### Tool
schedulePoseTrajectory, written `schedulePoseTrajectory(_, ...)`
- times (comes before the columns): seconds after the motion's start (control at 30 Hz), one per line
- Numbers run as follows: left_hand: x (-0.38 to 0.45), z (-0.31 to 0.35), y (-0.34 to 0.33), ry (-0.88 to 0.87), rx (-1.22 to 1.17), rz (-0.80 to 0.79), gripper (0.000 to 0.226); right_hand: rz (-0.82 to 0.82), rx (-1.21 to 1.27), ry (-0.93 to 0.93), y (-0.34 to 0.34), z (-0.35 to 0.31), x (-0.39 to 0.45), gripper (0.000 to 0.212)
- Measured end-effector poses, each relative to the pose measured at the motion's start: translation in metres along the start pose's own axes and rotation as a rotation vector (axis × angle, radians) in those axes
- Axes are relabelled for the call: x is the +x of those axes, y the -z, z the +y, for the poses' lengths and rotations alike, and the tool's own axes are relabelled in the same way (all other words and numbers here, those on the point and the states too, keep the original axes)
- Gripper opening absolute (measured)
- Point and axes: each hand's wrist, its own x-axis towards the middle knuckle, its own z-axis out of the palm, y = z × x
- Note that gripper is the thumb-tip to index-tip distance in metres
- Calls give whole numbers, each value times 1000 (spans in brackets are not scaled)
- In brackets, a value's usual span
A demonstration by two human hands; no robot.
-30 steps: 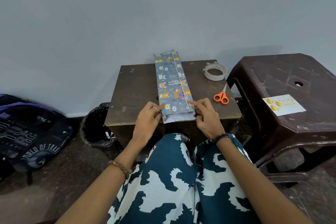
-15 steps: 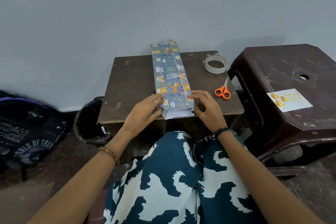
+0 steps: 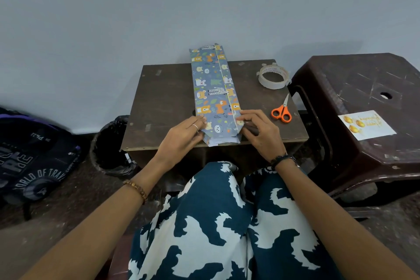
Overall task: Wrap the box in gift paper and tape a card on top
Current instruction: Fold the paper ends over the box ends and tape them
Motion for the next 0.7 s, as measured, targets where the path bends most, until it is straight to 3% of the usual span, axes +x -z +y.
schedulePoseTrajectory(0.17, 5, -4, 7, -20, 5, -19, 32, -34, 98, -43, 0, -2, 1, 44)
schedulePoseTrajectory(0.4, 6, -13, 15, -36, 36, -155, 40, -110, 222, -101, -1, 0, 0, 54)
schedulePoseTrajectory(0.7, 2, -9, -4, -25, 70, -16, 33, -15, 69, -60, -8, 1, 4, 31)
